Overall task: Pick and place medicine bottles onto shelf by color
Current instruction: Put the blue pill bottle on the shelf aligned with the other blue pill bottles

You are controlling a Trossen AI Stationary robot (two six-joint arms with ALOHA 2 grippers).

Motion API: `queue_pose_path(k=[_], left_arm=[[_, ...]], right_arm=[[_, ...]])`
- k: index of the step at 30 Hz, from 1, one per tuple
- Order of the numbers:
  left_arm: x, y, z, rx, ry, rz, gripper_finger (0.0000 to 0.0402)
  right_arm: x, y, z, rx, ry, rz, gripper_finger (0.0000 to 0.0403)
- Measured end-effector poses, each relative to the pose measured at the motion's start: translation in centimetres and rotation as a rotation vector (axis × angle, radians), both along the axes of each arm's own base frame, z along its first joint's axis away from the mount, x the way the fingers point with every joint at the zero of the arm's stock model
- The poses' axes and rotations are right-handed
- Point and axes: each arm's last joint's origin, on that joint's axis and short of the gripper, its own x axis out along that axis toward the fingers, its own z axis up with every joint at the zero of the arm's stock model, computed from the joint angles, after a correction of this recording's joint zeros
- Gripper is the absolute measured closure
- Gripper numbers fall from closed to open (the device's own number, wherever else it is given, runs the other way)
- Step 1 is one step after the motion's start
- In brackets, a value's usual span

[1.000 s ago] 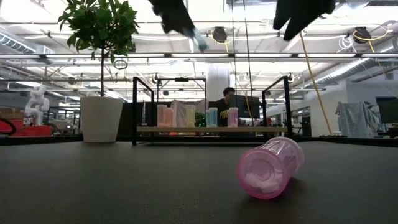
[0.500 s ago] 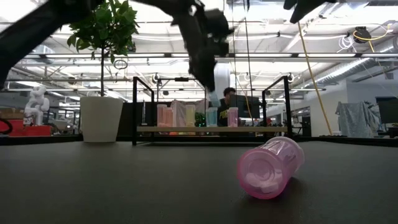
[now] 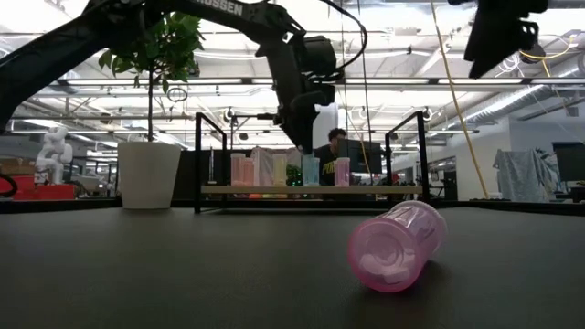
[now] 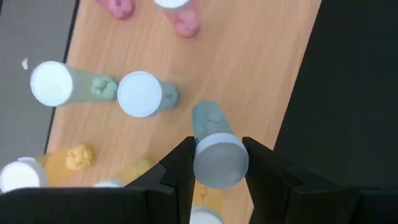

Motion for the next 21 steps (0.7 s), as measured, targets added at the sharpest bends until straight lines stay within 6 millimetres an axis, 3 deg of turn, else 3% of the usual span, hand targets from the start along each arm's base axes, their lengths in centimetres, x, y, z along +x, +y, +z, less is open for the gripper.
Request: queue_pose_path(k=[11,21], left_arm=[[1.4,-0.3,-2.3,-0.014,-0.001,0.003,0.0279],[1.0,-0.5,-2.1,-0.065,0.023,0.044,0.0279]], right_arm=[[-2.3,-1.1,-1.0,0.091,-0.271,0.045,0.0177],[-2.8,-1.4,-1.1,0.063,-0.275,0.078,0.0177]])
